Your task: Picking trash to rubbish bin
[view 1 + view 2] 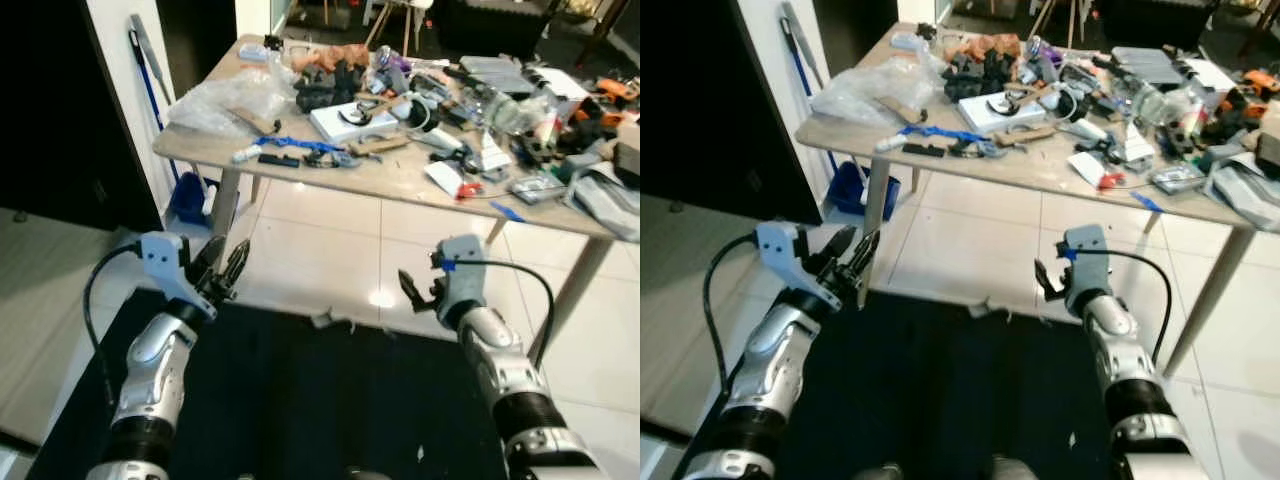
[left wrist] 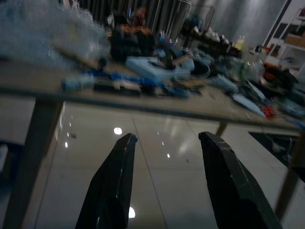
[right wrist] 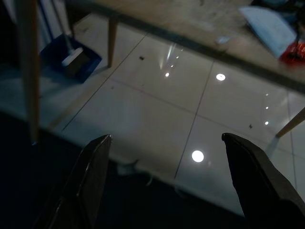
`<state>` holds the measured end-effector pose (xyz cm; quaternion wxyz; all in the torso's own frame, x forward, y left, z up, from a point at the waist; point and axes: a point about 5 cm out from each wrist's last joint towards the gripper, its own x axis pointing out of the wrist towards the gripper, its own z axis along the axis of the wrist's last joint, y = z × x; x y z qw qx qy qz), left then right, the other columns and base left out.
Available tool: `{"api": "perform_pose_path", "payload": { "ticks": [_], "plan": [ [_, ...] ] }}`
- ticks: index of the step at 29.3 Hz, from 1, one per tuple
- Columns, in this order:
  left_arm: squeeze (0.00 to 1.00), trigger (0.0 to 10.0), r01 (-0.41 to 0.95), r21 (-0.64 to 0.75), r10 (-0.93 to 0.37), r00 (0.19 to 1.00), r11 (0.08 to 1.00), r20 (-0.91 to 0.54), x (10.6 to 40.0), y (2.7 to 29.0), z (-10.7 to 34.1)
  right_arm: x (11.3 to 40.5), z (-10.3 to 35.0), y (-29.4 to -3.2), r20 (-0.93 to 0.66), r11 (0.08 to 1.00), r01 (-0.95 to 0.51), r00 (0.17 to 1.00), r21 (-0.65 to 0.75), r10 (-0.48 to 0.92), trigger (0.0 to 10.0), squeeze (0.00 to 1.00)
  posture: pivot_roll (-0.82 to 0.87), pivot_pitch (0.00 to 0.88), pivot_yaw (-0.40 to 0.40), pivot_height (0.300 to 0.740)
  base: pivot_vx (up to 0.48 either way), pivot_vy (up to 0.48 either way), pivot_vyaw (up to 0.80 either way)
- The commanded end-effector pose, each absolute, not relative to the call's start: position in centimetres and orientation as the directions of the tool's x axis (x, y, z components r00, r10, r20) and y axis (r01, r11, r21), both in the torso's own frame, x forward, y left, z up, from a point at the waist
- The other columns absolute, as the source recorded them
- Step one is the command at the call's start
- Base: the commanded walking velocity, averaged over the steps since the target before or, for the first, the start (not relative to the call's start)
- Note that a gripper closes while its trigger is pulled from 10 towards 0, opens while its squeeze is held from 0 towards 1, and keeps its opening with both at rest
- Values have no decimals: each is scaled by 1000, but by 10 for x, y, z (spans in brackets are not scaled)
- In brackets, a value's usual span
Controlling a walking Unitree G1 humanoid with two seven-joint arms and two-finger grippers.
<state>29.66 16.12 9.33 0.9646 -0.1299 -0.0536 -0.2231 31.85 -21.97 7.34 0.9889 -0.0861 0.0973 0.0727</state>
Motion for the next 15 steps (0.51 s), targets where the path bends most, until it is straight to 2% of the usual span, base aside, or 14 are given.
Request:
{"api": "perform_pose_path", "payload": {
  "ticks": [1, 9, 12, 14, 15],
  "plan": [
    [0, 10000, 458, -231, -434, 888, 858, 150, 295, 157, 90, 317, 73, -223, -206, 974, -153, 972, -165, 118, 10000, 0, -18, 0, -18, 740, 480, 0, 0],
    [0, 10000, 491, -195, -464, 869, 849, 170, 296, 159, 99, 316, 78, -222, -184, 948, -231, 964, -220, 192, 10000, 0, -17, 0, -18, 740, 480, 0, 0],
    [0, 10000, 521, -147, -496, 850, 841, 176, 296, 164, 105, 310, 93, -226, -137, 917, -374, 924, -141, 356, 10000, 0, -15, 0, -18, 740, 480, 0, 0],
    [0, 10000, 543, -113, -521, 836, 832, 175, 295, 167, 108, 302, 107, -226, -110, 845, -517, 856, -133, 506, 10000, 0, -16, 0, -16, 740, 476, 0, 0],
    [0, 10000, 543, -113, -521, 836, 832, 175, 295, 167, 108, 302, 107, -226, -110, 845, -517, 856, -133, 506, 10000, 0, -16, 0, -16, 740, 472, 0, 0]
  ]
}}
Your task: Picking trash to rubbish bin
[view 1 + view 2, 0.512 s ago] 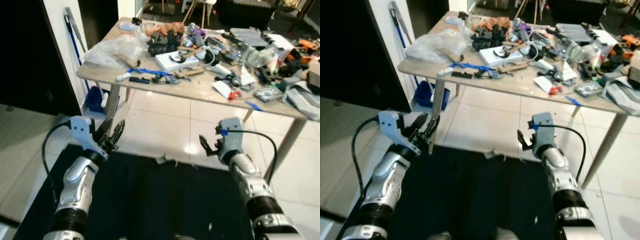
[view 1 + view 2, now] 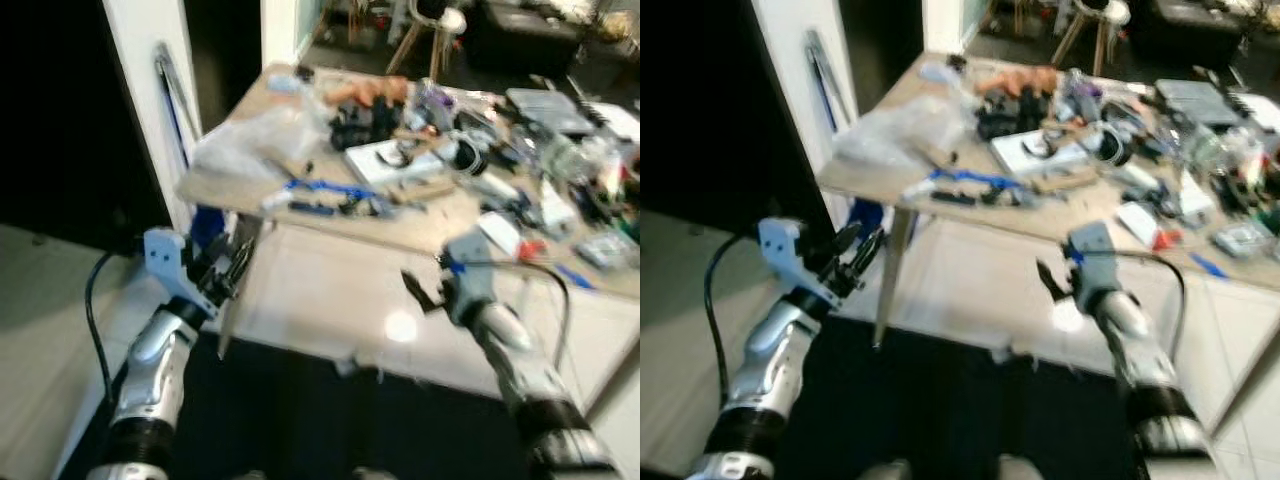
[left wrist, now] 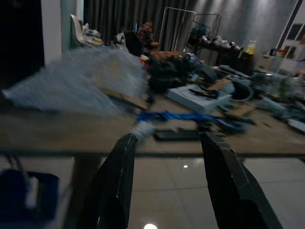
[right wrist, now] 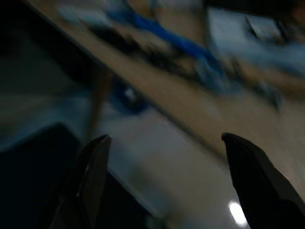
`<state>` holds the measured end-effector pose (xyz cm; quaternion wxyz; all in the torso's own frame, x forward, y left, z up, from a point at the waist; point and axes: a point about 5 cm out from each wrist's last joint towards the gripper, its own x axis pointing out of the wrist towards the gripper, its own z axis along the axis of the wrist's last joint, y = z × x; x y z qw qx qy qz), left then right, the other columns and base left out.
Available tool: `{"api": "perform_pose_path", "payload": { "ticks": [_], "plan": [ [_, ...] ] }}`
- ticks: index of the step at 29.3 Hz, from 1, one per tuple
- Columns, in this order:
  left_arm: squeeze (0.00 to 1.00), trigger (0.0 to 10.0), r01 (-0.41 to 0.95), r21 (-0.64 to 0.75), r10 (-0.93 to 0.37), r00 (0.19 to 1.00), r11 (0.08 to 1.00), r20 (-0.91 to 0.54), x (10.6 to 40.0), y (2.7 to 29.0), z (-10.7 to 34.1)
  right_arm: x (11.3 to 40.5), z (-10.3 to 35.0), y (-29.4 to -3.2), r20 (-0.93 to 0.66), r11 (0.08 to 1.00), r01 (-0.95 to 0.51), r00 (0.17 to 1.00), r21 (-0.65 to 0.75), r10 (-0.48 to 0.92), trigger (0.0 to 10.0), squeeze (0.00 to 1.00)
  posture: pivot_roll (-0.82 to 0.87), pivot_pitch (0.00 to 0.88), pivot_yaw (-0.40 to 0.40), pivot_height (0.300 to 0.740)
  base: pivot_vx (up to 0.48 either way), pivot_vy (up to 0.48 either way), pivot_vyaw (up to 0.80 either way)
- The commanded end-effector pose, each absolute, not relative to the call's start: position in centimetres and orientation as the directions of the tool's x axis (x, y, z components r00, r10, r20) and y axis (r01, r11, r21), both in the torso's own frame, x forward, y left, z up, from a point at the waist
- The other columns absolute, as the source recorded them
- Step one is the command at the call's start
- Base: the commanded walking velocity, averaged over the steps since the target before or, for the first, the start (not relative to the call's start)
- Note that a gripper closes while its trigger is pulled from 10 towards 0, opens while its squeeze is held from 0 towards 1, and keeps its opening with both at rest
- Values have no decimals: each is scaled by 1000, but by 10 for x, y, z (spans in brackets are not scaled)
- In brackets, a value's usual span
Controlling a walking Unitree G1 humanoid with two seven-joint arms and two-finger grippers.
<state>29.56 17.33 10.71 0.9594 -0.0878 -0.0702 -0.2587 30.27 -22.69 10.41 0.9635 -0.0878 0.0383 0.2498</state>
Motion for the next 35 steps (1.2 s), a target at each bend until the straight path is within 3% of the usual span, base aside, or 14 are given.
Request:
{"api": "perform_pose_path", "payload": {
  "ticks": [1, 6, 10, 20, 25, 28, 31, 35],
  "plan": [
    [0, 10000, 545, -105, -524, 833, 832, 175, 295, 168, 110, 297, 111, -227, -116, 817, -558, 830, -149, 546, 10000, 0, -18, 0, -17, 740, 480, 0, 0],
    [0, 10000, 580, -52, -564, 807, 813, 175, 297, 169, 118, 285, 126, -235, -157, 729, -659, 752, -186, 640, 10000, 0, -20, 0, -13, 740, 478, 0, 0],
    [0, 10000, 608, -25, -597, 785, 793, 163, 295, 167, 120, 284, 130, -239, -164, 741, -647, 762, -180, 626, 10000, 0, -20, 0, -13, 740, 476, 0, 0],
    [0, 10000, 682, 53, -683, 723, 730, 106, 284, 180, 126, 270, 127, -232, -237, 642, -759, 646, -107, 725, 10000, 0, -21, 0, -16, 740, 240, 0, -651],
    [0, 10000, 692, 186, -699, 714, 697, -38, 284, 192, 124, 266, 127, -231, -276, 614, -783, 614, -99, 739, 10000, 0, -21, 0, -19, 740, 0, 0, 0],
    [0, 10000, 744, 286, -731, 660, 604, -174, 276, 200, 126, 262, 130, -225, -284, 581, -810, 576, -77, 766, 10000, 0, -22, 0, -21, 740, 0, 0, 0],
    [0, 10000, 762, 318, -732, 639, 564, -234, 273, 203, 125, 261, 130, -224, -288, 574, -816, 568, -73, 771, 10000, 0, -21, 0, -22, 740, 0, 0, 0],
    [0, 10000, 809, 348, -679, 587, 473, -442, 263, 223, 119, 262, 129, -223, -314, 567, -820, 559, -72, 768, 10000, 0, -20, 0, -22, 740, 0, 0, 0]
  ]
}}
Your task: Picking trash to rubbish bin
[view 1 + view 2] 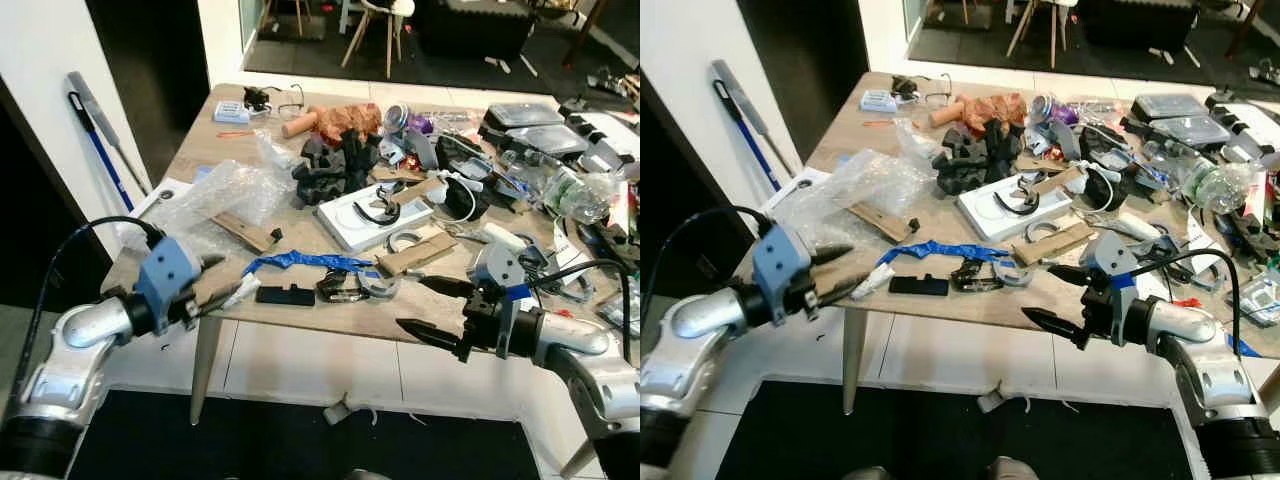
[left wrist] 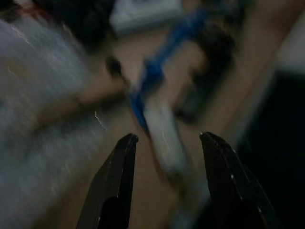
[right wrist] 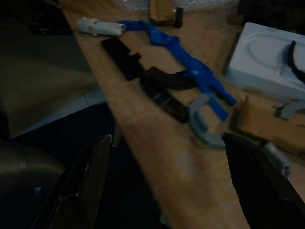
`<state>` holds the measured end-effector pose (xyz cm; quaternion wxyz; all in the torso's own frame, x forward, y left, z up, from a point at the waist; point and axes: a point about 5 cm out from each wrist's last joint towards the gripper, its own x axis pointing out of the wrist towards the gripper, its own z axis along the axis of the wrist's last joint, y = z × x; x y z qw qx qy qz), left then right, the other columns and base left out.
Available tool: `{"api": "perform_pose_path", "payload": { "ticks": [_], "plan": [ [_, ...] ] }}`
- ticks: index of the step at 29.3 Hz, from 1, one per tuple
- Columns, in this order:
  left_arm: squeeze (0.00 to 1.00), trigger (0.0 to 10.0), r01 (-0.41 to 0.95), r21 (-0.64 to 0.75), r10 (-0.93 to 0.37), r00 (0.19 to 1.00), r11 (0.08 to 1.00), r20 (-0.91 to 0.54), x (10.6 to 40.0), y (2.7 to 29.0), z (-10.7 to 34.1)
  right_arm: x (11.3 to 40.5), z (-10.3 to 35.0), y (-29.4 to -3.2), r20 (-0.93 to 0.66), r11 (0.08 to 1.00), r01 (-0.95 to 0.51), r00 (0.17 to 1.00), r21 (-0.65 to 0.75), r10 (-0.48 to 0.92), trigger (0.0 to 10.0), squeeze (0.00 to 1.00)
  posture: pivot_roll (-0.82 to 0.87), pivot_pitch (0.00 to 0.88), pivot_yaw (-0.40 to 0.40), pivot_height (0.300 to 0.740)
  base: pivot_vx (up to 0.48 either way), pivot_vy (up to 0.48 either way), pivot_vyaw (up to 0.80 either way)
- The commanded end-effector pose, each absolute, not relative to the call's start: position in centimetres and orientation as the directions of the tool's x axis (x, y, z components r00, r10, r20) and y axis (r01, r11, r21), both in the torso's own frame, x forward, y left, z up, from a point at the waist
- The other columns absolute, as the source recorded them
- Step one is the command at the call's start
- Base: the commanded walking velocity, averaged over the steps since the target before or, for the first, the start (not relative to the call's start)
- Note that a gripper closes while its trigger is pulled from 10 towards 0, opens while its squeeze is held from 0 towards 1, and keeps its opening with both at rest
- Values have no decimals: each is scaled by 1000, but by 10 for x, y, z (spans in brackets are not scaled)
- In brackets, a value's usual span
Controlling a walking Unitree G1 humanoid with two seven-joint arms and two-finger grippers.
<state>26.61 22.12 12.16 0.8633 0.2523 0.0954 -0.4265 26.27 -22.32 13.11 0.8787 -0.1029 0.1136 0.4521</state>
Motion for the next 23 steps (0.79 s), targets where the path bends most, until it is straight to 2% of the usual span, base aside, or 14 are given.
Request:
{"api": "perform_pose_path", "payload": {
  "ticks": [1, 4, 6, 12, 18, 23],
  "plan": [
    [0, 10000, 815, 339, -671, 580, 470, -462, 262, 225, 119, 262, 128, -223, -326, 570, -818, 559, -71, 762, 10000, 0, -20, 0, -22, 740, 0, 0, 0],
    [0, 10000, 823, 321, -667, 568, 469, -482, 260, 225, 116, 261, 125, -221, -348, 560, -826, 544, -64, 763, 10000, 0, -18, 0, -23, 740, 0, 0, 0],
    [0, 10000, 814, 299, -659, 580, 498, -480, 260, 225, 114, 257, 123, -217, -360, 531, -845, 513, -54, 779, 10000, 0, -19, 0, -24, 740, 0, 0, 0],
    [0, 10000, 797, 287, -642, 600, 532, -477, 262, 224, 113, 255, 123, -217, -371, 522, -851, 502, -51, 782, 10000, 0, -19, 0, -24, 740, 0, 0, 0],
    [0, 10000, 756, 125, -669, 633, 643, -389, 272, 204, 123, 253, 120, -218, -405, 513, -857, 489, -55, 772, 10000, 0, -23, 0, -22, 740, 0, 0, 0],
    [0, 10000, 740, 95, -664, 646, 666, -377, 275, 201, 127, 250, 119, -216, -411, 496, -867, 469, -46, 782, 10000, 0, -21, 0, -20, 740, 0, 0, 0]
  ]
}}
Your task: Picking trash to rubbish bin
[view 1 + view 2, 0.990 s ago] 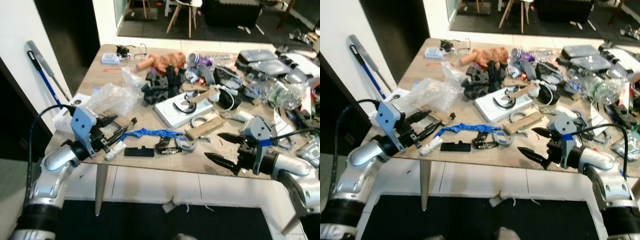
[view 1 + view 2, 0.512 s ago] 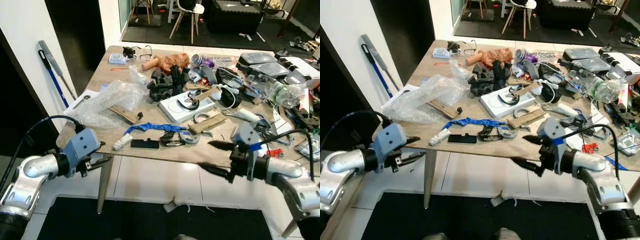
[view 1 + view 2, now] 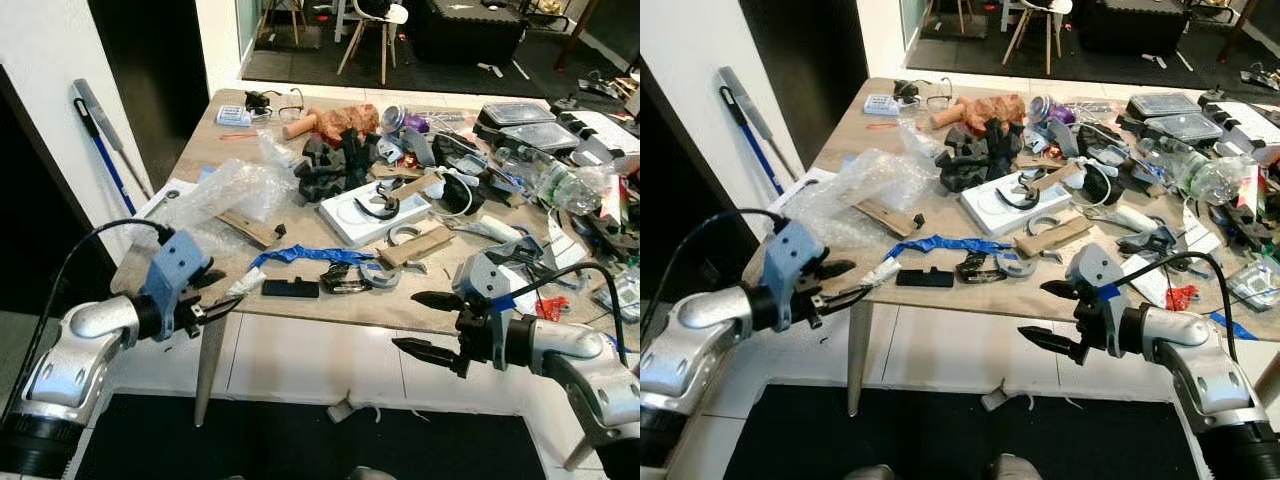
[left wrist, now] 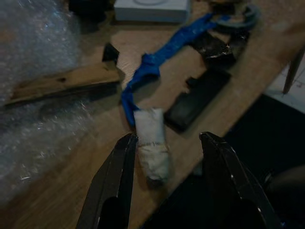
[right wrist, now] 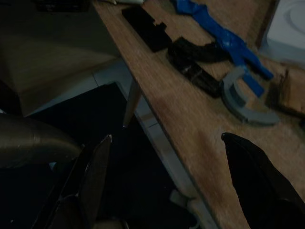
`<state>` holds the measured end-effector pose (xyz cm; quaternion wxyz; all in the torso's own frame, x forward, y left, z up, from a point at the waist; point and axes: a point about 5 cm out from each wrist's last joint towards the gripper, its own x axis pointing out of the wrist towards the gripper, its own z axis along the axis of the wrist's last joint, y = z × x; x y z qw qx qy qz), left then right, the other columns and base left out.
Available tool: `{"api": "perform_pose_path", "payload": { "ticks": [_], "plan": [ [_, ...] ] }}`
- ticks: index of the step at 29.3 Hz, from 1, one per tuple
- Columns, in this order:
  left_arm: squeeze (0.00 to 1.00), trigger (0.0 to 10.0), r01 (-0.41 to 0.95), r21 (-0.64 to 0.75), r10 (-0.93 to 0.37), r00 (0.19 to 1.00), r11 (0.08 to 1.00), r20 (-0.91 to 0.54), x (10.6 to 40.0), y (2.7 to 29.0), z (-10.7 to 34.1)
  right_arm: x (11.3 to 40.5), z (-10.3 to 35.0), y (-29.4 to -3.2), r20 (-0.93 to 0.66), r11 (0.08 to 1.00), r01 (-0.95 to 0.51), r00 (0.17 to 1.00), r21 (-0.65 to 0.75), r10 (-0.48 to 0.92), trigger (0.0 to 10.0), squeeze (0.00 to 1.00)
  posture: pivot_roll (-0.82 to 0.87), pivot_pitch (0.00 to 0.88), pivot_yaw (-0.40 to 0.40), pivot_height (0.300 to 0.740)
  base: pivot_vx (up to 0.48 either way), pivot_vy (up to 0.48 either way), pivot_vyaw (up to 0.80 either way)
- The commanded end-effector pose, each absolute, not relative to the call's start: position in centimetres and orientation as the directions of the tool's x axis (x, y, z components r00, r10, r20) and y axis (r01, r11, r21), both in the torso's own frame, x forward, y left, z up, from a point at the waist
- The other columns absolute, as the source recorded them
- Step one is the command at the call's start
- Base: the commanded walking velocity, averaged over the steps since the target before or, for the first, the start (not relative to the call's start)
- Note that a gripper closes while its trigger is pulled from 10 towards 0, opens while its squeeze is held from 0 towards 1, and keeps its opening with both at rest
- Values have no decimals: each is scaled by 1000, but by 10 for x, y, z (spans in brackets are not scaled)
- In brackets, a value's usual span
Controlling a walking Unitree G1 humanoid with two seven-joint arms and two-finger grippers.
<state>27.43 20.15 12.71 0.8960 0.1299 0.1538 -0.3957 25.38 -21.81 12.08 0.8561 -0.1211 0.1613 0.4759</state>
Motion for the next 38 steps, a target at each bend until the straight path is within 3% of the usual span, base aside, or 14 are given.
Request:
{"api": "perform_pose_path", "payload": {
  "ticks": [1, 9, 23, 38],
  "plan": [
    [0, 10000, 740, 95, -664, 646, 666, -377, 275, 201, 127, 250, 119, -216, -411, 496, -867, 469, -46, 782, 10000, 0, -21, 0, -20, 740, 0, 0, 0],
    [0, 10000, 731, 61, -645, 636, 680, -423, 273, 201, 123, 242, 127, -208, -343, 427, -904, 401, 0, 849, 10000, 0, -20, 0, -18, 740, 0, 0, 0],
    [0, 10000, 734, 59, -628, 617, 677, -475, 272, 197, 119, 238, 134, -202, -319, 377, -926, 353, 16, 880, 10000, 0, -20, 0, -13, 740, 0, 0, 0],
    [0, 10000, 757, 49, -640, 583, 652, -501, 268, 188, 115, 246, 153, -204, -404, 396, -918, 375, -34, 834, 10000, 0, -21, 0, -4, 740, 0, 0, 0]
  ]
}}
